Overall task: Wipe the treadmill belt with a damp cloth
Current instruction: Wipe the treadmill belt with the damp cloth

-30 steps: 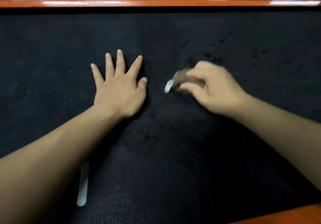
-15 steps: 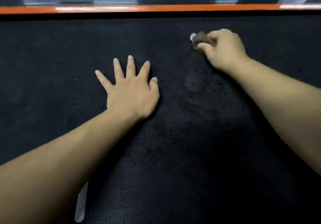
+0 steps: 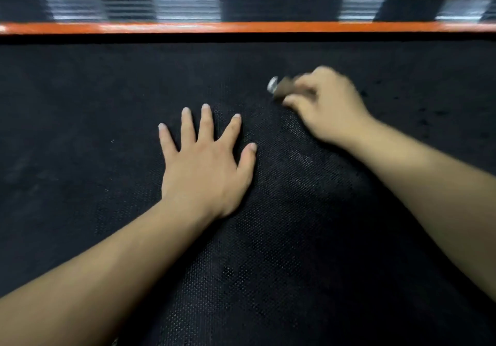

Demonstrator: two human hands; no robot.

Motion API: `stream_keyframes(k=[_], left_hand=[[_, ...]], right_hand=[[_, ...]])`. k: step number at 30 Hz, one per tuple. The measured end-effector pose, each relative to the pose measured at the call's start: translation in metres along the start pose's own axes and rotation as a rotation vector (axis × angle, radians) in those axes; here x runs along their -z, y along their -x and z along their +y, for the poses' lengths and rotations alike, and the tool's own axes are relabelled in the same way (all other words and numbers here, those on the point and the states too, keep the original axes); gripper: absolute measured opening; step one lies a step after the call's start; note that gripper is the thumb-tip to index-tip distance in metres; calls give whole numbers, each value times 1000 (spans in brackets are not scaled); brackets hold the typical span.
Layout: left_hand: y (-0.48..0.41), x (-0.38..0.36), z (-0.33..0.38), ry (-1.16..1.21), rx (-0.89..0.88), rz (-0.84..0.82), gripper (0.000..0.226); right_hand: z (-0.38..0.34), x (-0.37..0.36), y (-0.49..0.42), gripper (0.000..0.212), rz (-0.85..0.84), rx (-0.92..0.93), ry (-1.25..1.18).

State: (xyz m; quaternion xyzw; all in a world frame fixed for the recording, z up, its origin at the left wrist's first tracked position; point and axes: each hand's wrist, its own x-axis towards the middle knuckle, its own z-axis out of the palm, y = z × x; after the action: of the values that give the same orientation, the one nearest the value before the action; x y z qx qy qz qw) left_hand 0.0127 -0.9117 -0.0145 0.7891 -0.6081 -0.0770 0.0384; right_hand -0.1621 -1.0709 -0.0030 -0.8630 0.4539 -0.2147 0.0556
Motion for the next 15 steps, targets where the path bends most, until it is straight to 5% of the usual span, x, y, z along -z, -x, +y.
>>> stream_keyframes(k=[4,8,13,15], left_hand=[[0,0,0,-8,2,-1,67],[0,1,-1,-7,1,1,68],[1,0,-1,-13,-6,-3,65],[0,0,-1,-14,-6,3,67]], right_hand=[[9,5,-14,32,-44,116,72],[46,0,-84,27,96,-297,87],[16,-13,-52,28,-30,-55,12],[23,-10,-69,30,3,-110,60]])
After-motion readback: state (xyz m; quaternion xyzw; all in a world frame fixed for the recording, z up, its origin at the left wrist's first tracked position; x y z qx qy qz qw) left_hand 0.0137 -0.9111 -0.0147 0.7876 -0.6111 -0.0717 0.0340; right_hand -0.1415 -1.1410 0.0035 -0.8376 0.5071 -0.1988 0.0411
